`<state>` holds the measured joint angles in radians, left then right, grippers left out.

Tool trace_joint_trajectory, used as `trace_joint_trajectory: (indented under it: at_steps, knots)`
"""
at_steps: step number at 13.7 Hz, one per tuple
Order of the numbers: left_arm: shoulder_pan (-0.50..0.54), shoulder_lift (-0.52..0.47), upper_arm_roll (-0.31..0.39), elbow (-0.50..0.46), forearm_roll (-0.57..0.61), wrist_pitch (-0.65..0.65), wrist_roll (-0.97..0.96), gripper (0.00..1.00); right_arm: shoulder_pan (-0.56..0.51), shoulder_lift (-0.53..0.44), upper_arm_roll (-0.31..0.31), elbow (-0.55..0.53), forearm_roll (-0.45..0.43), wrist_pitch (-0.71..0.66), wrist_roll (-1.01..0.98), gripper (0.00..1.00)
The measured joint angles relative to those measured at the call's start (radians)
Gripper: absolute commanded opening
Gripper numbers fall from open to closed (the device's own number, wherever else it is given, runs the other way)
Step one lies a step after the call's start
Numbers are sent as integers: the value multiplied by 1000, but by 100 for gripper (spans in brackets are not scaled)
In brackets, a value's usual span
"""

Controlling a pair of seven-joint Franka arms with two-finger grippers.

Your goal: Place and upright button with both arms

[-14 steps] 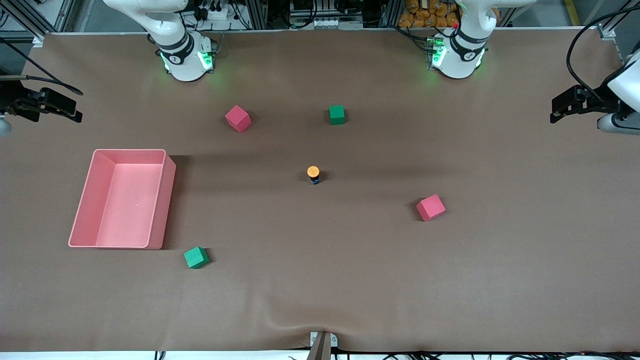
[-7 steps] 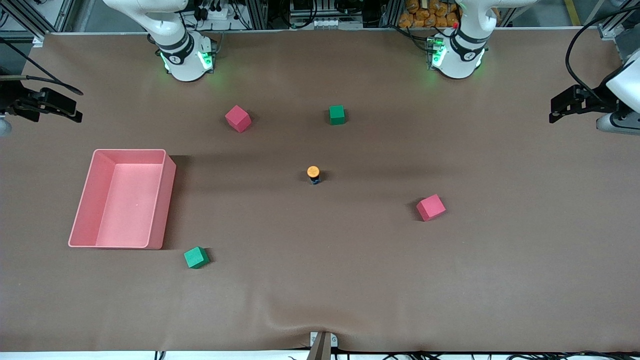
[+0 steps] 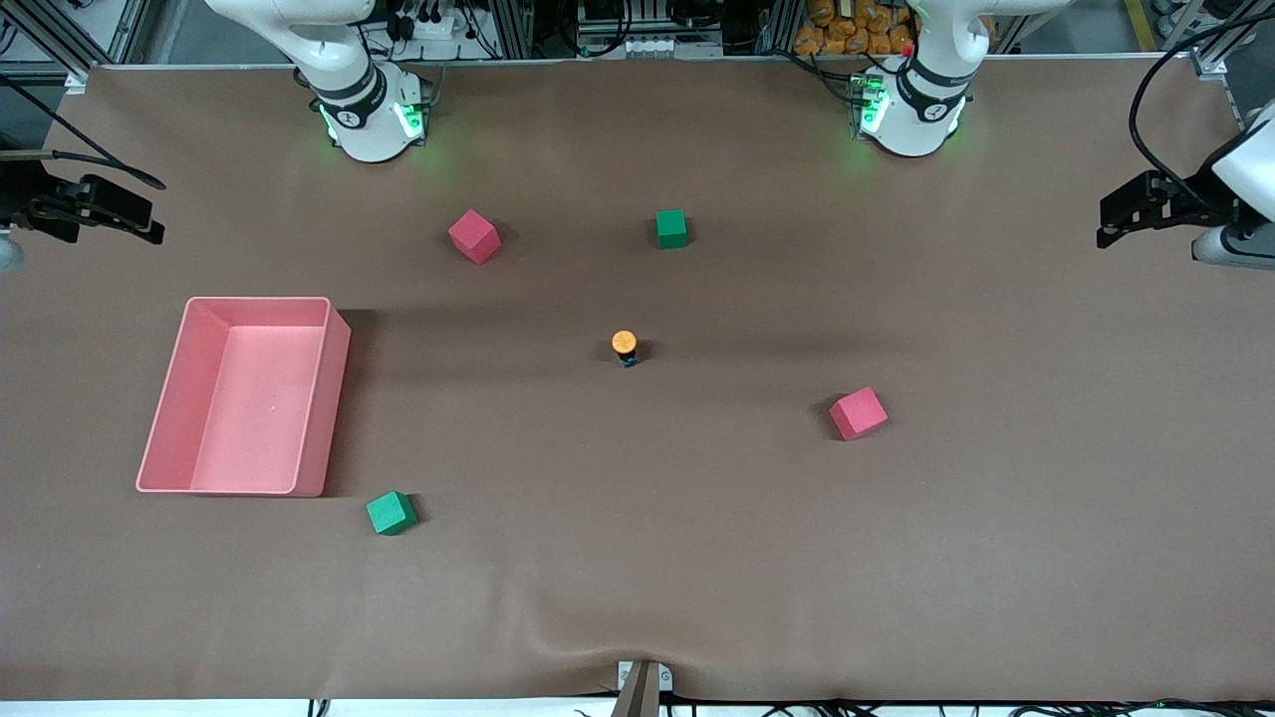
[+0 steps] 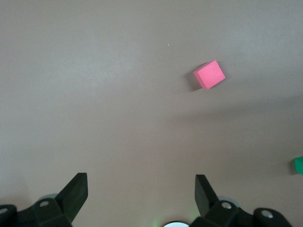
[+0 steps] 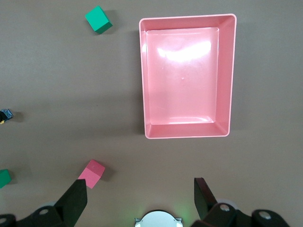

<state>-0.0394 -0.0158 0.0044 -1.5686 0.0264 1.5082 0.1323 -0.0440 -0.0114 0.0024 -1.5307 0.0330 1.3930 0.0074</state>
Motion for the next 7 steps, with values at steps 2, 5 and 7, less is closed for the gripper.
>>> trace_joint_trajectory:
  at_steps: [2,5,7]
  knots:
    - [0,19,0,17,0,0,-30,100,0,0,0,0,0,0,0,100]
    - [2,31,4,23,0,0,-103,100,0,0,0,0,0,2,0,100]
    - [2,31,4,23,0,0,-135,100,0,0,0,0,0,2,0,100]
